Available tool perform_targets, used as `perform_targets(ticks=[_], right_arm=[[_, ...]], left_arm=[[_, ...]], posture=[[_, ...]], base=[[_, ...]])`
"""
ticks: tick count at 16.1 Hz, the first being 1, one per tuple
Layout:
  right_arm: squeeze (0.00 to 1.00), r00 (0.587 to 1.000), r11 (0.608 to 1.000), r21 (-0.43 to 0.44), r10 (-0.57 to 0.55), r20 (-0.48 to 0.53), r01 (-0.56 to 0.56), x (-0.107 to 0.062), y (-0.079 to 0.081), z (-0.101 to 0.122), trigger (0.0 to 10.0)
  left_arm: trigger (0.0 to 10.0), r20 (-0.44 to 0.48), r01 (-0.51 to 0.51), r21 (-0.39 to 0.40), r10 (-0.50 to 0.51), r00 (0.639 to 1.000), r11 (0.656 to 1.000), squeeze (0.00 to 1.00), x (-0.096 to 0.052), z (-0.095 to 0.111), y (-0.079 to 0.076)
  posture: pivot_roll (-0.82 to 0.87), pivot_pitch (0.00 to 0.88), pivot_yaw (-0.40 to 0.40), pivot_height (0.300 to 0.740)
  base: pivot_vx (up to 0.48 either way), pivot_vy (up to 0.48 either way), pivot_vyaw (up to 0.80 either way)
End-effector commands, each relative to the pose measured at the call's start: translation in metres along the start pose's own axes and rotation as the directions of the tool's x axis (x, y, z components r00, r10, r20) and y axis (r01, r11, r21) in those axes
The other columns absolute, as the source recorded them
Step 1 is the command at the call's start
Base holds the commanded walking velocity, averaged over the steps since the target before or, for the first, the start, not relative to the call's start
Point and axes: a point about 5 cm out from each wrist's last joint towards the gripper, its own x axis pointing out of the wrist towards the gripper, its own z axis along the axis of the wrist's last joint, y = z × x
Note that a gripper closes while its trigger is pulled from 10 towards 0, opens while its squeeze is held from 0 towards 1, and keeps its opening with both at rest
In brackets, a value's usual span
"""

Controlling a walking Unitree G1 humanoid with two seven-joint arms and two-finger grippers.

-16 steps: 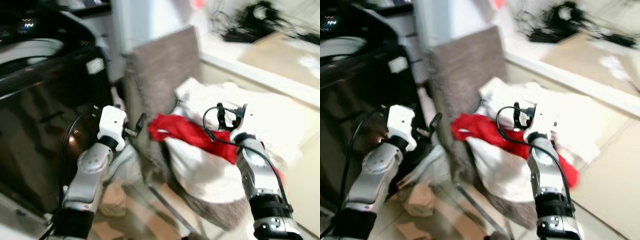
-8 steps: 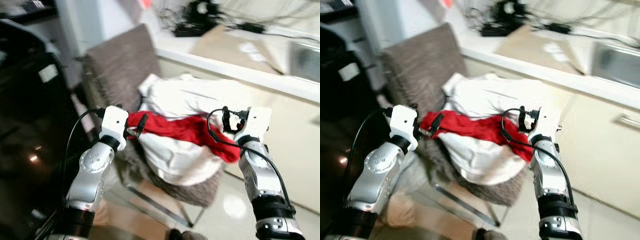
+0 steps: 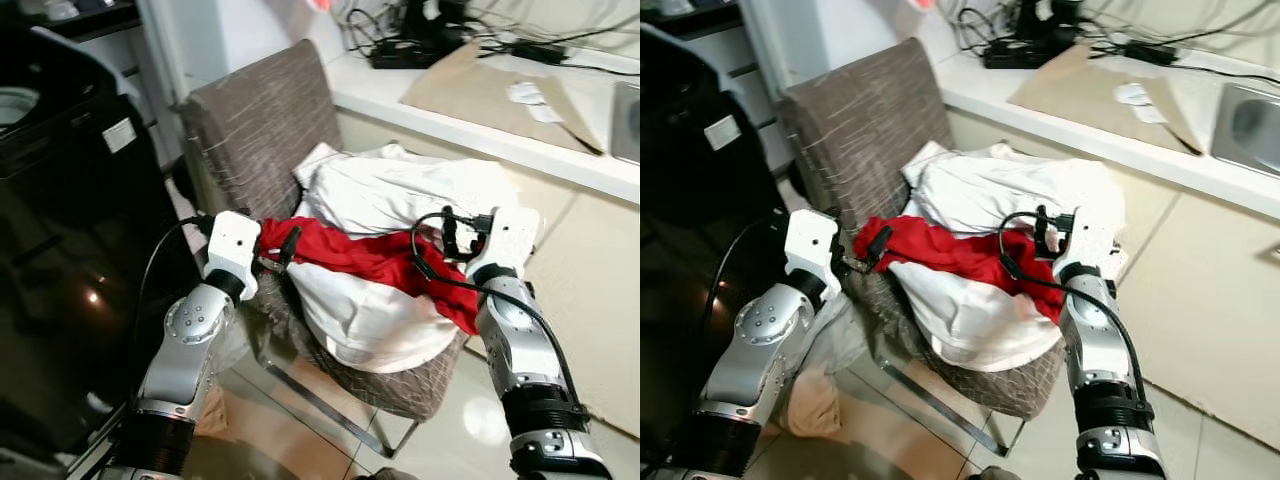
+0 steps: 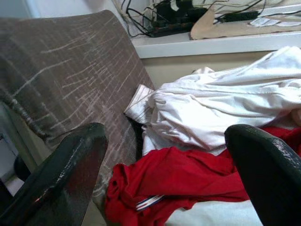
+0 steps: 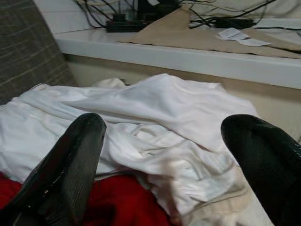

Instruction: Clothes washing

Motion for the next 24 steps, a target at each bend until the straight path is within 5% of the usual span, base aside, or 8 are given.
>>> perform_targets(ticks=[1,2,3,15,16,18,20,24], right_arm=[[0.0,1.0,1.0,0.002,-0.004,0.011,0.004,0.001,-0.001,0.001,10.0],[0.0,1.0,1.0,0.0,-0.003,0.012,0.003,0.001,-0.001,0.002,10.0],[0.0,1.0,1.0,-0.006,0.001,0.017,-0.001,0.002,-0.001,0.002,10.0],[0.0,0.999,0.999,-0.036,-0.02,0.025,0.021,0.019,-0.014,0.018,10.0],[0.0,1.0,0.991,-0.134,-0.022,0.007,0.023,0.031,-0.026,0.03,10.0],[0.0,1.0,0.981,-0.192,-0.018,-0.005,0.017,0.042,-0.042,0.044,10.0],[0.0,1.0,0.98,-0.197,-0.003,-0.01,0.001,0.046,-0.047,0.049,10.0],[0.0,0.995,0.998,-0.063,0.0,-0.102,-0.006,0.06,-0.056,0.052,10.0]], left_arm=[[10.0,0.005,-0.005,0.021,0.004,1.0,1.0,1.0,0.001,0.002,0.002],[10.0,0.0,-0.014,0.034,0.014,1.0,0.999,1.0,0.002,0.002,0.003],[10.0,0.004,-0.009,0.045,0.009,1.0,0.999,0.0,0.003,0.003,0.002],[10.0,0.035,0.013,0.009,-0.014,0.999,1.0,0.0,0.003,0.007,-0.001],[10.0,0.019,-0.016,0.014,0.016,1.0,1.0,0.0,0.003,0.005,0.002],[10.0,0.02,-0.014,0.011,0.014,1.0,1.0,0.0,0.002,0.005,0.002],[10.0,0.023,-0.01,0.004,0.01,1.0,1.0,0.0,0.001,0.005,0.001],[10.0,-0.004,-0.023,0.018,0.023,1.0,1.0,0.0,-0.011,0.002,0.007]], posture=[[-0.09,0.0,-0.006,0.727],[-0.09,0.0,-0.006,0.727],[-0.1,0.0,-0.005,0.727],[-0.1,0.0,-0.009,0.727],[-0.1,0.0,-0.007,0.727],[-0.1,0.0,-0.009,0.727],[-0.09,0.0,-0.011,0.727],[-0.07,0.018,0.006,0.727]], base=[[0.0,0.0,0.0],[0.0,0.0,0.0],[0.0,0.0,0.0],[0.398,0.0,0.0],[0.0,0.0,0.0],[0.0,0.0,0.0],[0.0,0.0,0.0],[0.0,0.0,0.0]])
